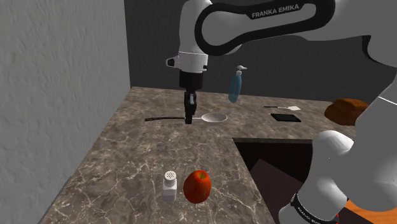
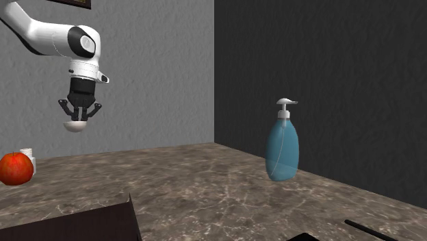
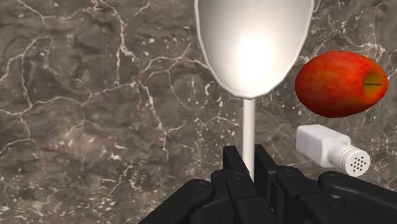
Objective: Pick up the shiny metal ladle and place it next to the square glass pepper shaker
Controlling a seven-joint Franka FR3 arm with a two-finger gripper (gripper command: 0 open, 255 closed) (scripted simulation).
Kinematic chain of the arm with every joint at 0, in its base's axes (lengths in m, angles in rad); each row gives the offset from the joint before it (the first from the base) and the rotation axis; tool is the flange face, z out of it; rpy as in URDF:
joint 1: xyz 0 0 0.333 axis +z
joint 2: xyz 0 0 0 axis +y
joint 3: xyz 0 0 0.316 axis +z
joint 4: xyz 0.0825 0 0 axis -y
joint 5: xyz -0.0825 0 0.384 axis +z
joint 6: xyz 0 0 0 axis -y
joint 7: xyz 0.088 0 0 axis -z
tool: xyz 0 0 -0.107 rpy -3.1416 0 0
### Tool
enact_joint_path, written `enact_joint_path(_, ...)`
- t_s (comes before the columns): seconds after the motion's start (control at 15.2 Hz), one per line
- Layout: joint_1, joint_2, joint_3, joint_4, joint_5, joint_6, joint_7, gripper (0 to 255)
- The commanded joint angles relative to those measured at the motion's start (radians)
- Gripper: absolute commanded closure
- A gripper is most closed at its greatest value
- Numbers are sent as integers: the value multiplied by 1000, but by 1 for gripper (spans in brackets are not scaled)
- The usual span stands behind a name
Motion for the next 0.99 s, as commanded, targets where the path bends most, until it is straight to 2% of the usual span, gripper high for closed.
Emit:
enact_joint_path(0.0,21,30,26,39,11,-5,44,255)
enact_joint_path(0.46,90,167,102,195,33,-11,182,255)
enact_joint_path(0.92,159,344,160,419,32,-45,314,255)
